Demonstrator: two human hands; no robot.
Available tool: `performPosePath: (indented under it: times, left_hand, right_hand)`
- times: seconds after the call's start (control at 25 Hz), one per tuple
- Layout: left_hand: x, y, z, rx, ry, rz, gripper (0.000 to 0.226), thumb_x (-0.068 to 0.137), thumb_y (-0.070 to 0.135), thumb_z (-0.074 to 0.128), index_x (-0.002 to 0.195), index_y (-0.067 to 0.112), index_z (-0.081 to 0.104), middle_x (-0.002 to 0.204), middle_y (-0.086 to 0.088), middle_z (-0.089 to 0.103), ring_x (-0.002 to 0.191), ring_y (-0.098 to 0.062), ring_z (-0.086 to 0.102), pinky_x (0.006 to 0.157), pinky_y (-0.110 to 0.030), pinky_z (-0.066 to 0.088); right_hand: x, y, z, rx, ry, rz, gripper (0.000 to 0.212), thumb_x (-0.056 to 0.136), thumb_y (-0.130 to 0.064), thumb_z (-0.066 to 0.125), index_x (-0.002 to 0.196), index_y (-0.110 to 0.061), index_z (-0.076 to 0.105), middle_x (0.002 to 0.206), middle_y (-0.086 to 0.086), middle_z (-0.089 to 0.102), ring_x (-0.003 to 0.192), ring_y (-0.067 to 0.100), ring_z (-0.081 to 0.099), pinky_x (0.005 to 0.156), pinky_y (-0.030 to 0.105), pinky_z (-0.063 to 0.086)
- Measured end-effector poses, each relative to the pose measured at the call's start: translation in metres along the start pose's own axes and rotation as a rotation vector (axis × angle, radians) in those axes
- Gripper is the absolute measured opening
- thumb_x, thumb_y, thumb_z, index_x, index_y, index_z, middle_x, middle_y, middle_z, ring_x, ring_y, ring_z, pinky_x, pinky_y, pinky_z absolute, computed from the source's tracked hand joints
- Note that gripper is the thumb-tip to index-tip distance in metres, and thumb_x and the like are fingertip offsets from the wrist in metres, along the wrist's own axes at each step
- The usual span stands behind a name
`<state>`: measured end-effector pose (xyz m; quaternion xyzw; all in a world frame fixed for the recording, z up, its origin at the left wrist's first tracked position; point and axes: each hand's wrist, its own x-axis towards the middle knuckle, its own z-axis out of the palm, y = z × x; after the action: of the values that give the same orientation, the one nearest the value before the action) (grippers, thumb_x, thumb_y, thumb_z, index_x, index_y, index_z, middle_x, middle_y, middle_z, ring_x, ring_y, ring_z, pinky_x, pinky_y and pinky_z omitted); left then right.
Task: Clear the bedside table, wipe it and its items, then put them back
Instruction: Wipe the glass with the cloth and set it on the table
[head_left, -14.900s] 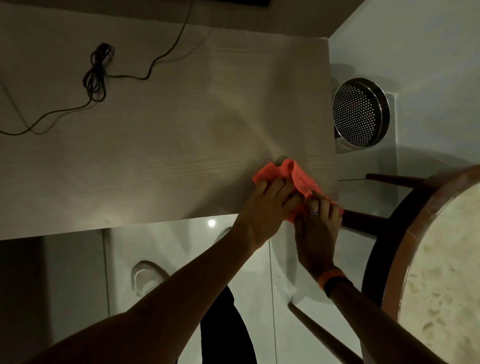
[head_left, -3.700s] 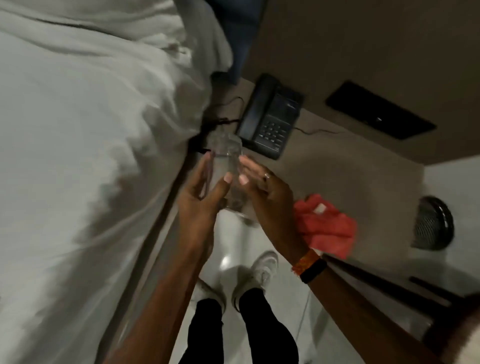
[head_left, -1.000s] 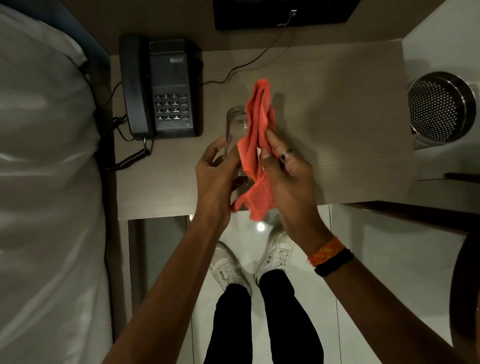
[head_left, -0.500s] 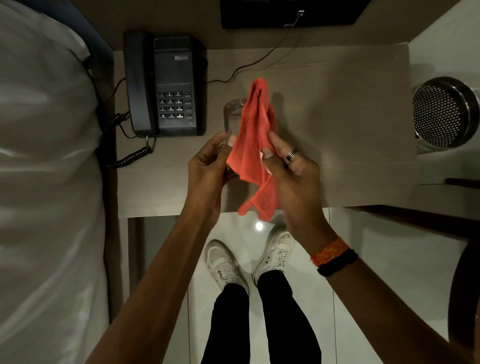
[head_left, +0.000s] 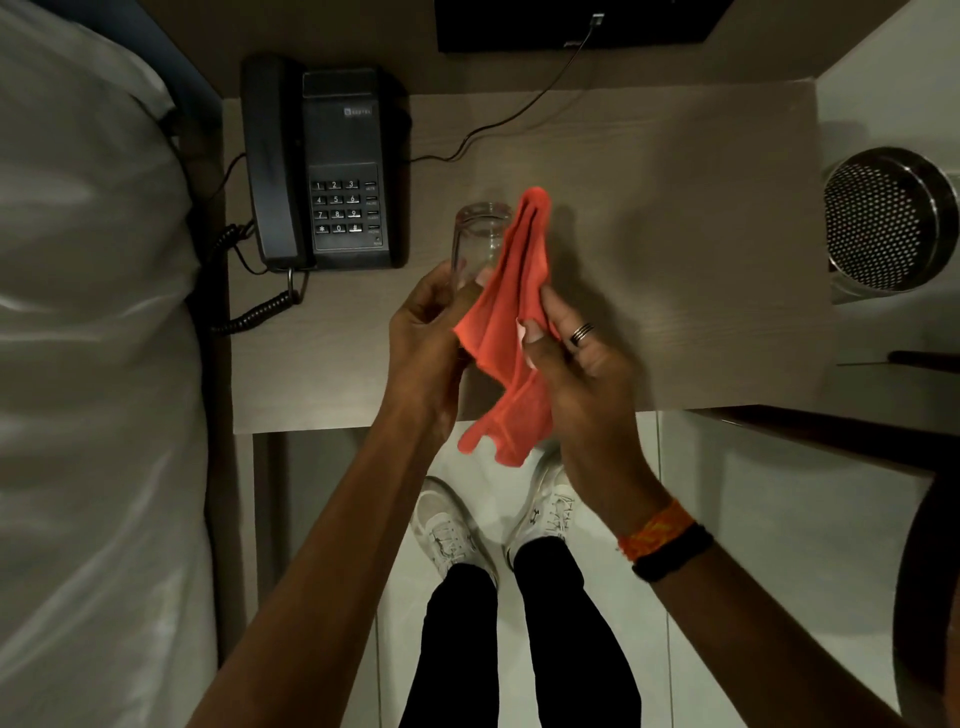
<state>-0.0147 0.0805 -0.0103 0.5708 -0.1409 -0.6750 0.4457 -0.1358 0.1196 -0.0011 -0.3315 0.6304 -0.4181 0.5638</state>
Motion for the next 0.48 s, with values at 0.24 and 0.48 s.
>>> performPosePath:
  times: [0.24, 0.48]
  left_hand:
    - [-0.010, -0.017, -0.006, 0.164, -0.047, -0.039, 0.038, 0.101, 0.021, 0.058, 0.137, 0.011, 0.061, 0.109, -0.006, 0.077, 0.095, -0.011, 0.074, 0.075, -0.032, 0.063]
    - [0.015, -0.007, -0.008, 0.099, 0.093, 0.008, 0.032, 0.102, 0.030, 0.057, 0.121, 0.007, 0.067, 0.105, -0.017, 0.069, 0.093, -0.030, 0.064, 0.078, -0.040, 0.056]
  right_hand:
    - [0.047, -0.011, -0.004, 0.087, 0.005, 0.062, 0.040, 0.104, -0.016, 0.052, 0.144, -0.014, 0.053, 0.138, 0.002, 0.065, 0.118, 0.015, 0.067, 0.096, 0.029, 0.058]
    - [0.025, 0.003, -0.008, -0.023, -0.014, 0.041, 0.037, 0.097, -0.015, 0.065, 0.134, -0.016, 0.063, 0.131, -0.003, 0.069, 0.120, 0.015, 0.067, 0.102, 0.033, 0.056]
